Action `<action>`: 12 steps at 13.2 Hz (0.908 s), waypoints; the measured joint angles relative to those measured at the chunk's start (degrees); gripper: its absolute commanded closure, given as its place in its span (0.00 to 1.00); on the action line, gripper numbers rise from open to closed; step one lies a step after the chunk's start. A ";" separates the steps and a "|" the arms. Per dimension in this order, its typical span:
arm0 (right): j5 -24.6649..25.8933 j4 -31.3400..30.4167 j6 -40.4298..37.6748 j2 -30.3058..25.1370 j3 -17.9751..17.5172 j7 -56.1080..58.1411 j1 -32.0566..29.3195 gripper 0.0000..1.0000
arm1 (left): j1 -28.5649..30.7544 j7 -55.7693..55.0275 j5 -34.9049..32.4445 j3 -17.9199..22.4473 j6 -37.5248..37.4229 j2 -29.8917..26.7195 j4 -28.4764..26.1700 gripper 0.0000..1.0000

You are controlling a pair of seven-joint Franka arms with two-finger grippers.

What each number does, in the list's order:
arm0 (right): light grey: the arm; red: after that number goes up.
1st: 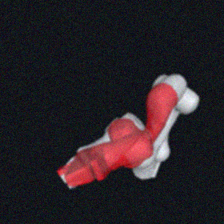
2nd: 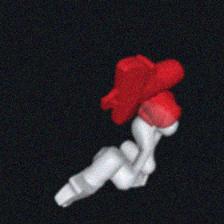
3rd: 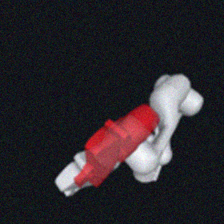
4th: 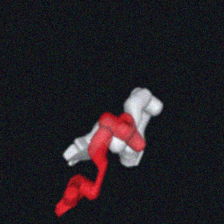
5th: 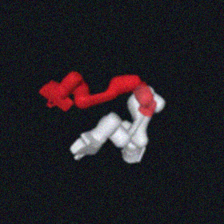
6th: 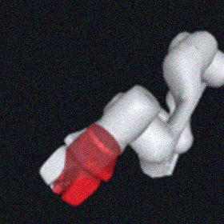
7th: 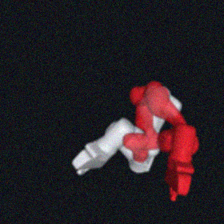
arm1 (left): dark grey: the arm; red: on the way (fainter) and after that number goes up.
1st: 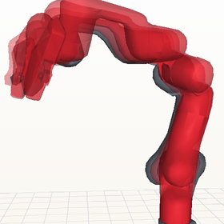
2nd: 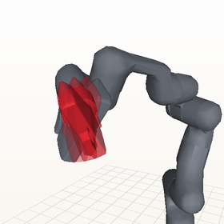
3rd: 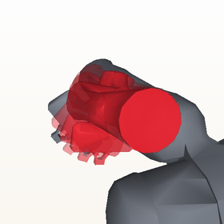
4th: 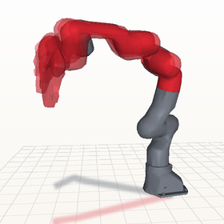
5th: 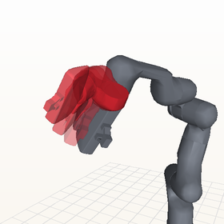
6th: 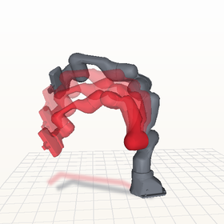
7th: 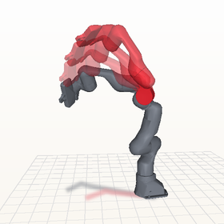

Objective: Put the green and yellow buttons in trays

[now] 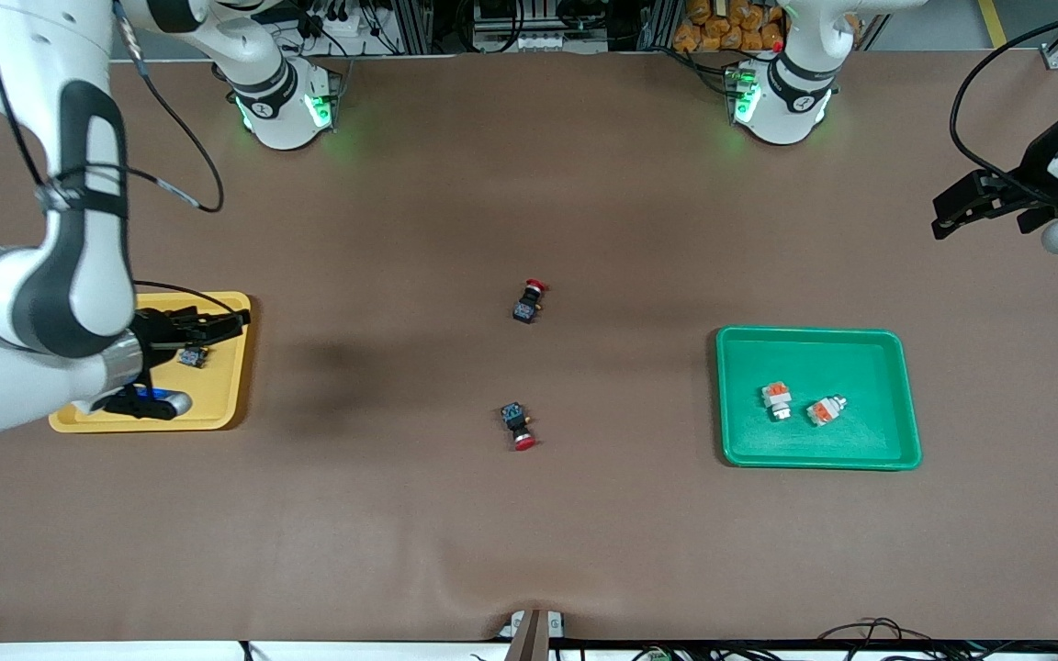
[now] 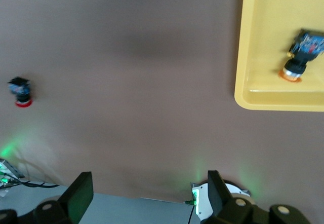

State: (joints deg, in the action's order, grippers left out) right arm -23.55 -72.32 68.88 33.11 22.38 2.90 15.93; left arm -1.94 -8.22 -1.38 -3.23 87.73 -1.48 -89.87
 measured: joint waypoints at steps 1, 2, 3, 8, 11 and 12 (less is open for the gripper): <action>2.86 3.72 -1.59 -0.23 -3.22 0.02 -2.07 0.00 | -0.03 0.01 0.00 -0.17 0.00 -0.01 0.00 0.00; 5.54 6.88 -2.59 -0.39 -5.88 0.01 -3.43 0.00 | -0.04 0.02 0.00 -0.48 0.01 -0.02 0.00 0.00; 7.23 9.16 -3.09 -0.66 -7.71 -0.01 -4.29 0.00 | -0.05 0.02 0.00 -0.83 0.00 -0.04 0.00 0.00; 8.93 13.63 -3.94 -7.49 -14.16 -0.02 -11.40 0.00 | 0.05 0.02 0.00 -1.04 -0.84 -1.09 -0.19 0.00; 13.14 12.94 -4.02 -13.39 -17.79 -1.34 -13.50 0.00 | 0.13 0.02 0.00 -0.98 -1.55 -2.88 -0.45 0.00; 14.36 11.38 -2.71 -15.64 -18.76 -2.65 -13.51 0.00 | 0.17 0.02 0.00 -0.94 -1.58 -3.22 -0.56 0.00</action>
State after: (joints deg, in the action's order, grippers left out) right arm -9.19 -60.94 66.17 17.48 3.61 0.25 2.42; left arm -1.77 -8.20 -1.38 -4.17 86.15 -4.70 -90.43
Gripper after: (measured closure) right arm 0.000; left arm 0.000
